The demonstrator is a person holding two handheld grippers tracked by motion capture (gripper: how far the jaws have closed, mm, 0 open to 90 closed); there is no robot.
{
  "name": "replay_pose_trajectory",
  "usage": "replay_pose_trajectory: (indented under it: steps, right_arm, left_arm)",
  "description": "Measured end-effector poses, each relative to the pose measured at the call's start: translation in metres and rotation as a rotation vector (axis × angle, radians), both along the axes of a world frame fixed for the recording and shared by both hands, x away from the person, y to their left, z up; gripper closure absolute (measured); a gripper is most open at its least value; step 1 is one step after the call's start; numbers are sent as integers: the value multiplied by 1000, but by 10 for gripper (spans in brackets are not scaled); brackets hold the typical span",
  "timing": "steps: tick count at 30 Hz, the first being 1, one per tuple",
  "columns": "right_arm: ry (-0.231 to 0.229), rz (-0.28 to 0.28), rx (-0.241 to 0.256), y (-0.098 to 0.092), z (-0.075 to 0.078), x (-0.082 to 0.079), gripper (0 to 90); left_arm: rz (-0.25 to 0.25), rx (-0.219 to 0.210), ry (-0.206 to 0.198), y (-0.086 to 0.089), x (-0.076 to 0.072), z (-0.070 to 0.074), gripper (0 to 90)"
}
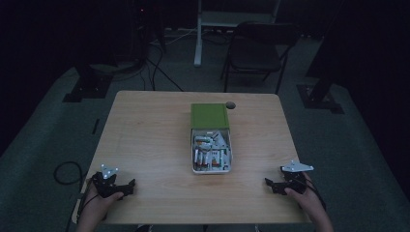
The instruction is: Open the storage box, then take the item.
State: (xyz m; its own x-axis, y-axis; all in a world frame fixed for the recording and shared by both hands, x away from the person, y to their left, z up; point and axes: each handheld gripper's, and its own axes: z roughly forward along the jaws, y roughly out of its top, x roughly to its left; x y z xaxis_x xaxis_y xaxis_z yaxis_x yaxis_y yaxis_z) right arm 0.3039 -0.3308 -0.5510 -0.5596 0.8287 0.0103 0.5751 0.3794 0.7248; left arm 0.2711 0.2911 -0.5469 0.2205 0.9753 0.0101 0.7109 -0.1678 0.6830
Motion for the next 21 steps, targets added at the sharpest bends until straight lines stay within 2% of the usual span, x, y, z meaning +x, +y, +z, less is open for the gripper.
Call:
replay_pose_trajectory:
  steps: [4,10,16,21]
  right_arm:
    - [0,0,0,0,0,0,121]
    - [0,0,0,0,0,0,121]
    - [0,0,0,0,0,0,121]
    - [0,0,0,0,0,0,121]
  left_arm:
    - [-19,-1,1,1,-1,0,1]
    - [-82,2,2,3,-4,0,1]
    - [-103,41,5,2,-5,4,2]
    - [-118,39,-9,-1,-3,9,2]
